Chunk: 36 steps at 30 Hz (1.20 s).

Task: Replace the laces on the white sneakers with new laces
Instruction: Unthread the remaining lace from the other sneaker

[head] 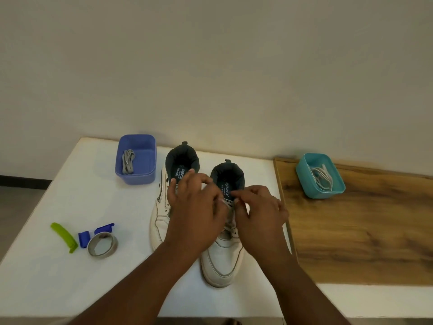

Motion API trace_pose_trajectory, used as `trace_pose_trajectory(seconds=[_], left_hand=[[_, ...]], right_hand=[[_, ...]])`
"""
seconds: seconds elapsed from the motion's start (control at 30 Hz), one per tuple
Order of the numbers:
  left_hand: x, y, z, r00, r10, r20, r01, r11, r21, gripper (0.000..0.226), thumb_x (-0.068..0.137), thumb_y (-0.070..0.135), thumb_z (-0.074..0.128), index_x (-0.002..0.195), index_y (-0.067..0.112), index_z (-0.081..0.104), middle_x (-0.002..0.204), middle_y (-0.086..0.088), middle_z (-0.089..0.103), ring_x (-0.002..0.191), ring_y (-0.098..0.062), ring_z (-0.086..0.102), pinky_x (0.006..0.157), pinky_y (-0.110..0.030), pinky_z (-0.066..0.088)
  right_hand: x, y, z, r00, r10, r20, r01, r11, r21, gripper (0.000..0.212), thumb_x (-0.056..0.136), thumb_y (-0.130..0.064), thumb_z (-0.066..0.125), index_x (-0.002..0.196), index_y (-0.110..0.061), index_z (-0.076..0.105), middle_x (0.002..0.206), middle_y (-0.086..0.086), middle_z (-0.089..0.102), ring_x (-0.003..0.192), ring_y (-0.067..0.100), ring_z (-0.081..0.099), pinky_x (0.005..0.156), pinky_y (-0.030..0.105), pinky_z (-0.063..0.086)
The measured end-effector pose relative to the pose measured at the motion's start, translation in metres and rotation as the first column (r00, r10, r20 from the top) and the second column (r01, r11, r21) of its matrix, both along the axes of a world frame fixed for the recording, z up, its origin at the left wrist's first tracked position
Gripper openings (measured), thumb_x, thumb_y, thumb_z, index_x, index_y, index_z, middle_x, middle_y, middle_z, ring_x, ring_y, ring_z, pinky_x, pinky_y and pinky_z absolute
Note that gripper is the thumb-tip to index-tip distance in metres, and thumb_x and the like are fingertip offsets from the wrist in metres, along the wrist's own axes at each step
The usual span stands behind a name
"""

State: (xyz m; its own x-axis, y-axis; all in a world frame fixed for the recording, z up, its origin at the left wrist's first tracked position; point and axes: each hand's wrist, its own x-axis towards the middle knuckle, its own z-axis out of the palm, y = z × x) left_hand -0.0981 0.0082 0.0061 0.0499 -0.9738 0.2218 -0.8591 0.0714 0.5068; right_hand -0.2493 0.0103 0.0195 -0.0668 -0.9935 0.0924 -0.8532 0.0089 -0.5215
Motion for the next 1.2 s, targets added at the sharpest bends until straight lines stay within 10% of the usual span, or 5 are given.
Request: trace_pose_trajectory(seconds=[0.4,0.67,0.83,0.97,1.2], left_hand=[[-0.002,0.003,-0.011,0.963,-0.147,0.225,0.132,0.988,0.082,0.023,0.09,0.057,0.054,0.101,0.045,0.071,0.155,0.003,0.04,0.153,-0.031,0.012,0.119,-0.061,0.0],[0.016,-0.003,0.013,0.954,0.253,-0.161,-0.275,0.952,-0.138,0.033,0.098,0.034,0.029,0.11,0.019,0.056,0.111,-0.004,0.06,0.111,-0.029,0.055,0.097,-0.056,0.043],[0.009,0.0,0.003,0.998,0.012,0.057,-0.01,0.999,-0.038,0.049,0.089,0.036,0.049,0.138,0.041,0.049,0.159,-0.003,0.03,0.151,-0.031,0.014,0.118,-0.062,0.015],[0.001,0.0,-0.007,0.98,-0.12,0.159,0.113,0.992,0.054,0.02,0.09,0.057,0.057,0.104,0.048,0.069,0.16,0.001,0.033,0.154,-0.03,0.005,0.12,-0.061,-0.001],[0.017,-0.005,0.025,0.905,0.118,-0.409,-0.228,0.945,-0.232,0.021,0.105,0.03,0.039,0.107,0.02,0.057,0.108,0.005,0.058,0.106,-0.018,0.054,0.093,-0.052,0.045]], right_hand=[[-0.001,-0.002,0.006,0.999,-0.029,0.02,0.027,0.997,0.073,0.034,0.103,-0.015,0.047,0.115,-0.038,0.069,0.124,-0.009,0.062,0.12,0.011,0.054,0.12,0.05,0.018],[-0.008,-0.002,0.011,0.997,-0.038,0.069,0.032,0.995,0.096,0.039,0.104,-0.014,0.042,0.113,-0.042,0.068,0.124,-0.014,0.061,0.12,0.006,0.053,0.12,0.05,0.018],[-0.005,-0.002,0.009,0.995,-0.037,0.097,0.03,0.997,0.072,0.04,0.103,-0.018,0.038,0.112,-0.038,0.07,0.123,-0.011,0.063,0.119,0.009,0.055,0.119,0.051,0.022],[-0.003,-0.003,0.009,0.989,-0.049,0.137,0.042,0.998,0.052,0.051,0.089,-0.03,0.029,0.11,-0.034,0.075,0.12,-0.006,0.067,0.114,0.013,0.06,0.112,0.055,0.035],[-0.009,-0.001,0.011,0.989,-0.031,0.145,0.025,0.999,0.044,0.042,0.1,-0.018,0.036,0.113,-0.04,0.07,0.12,-0.012,0.063,0.117,0.007,0.055,0.117,0.054,0.025]])
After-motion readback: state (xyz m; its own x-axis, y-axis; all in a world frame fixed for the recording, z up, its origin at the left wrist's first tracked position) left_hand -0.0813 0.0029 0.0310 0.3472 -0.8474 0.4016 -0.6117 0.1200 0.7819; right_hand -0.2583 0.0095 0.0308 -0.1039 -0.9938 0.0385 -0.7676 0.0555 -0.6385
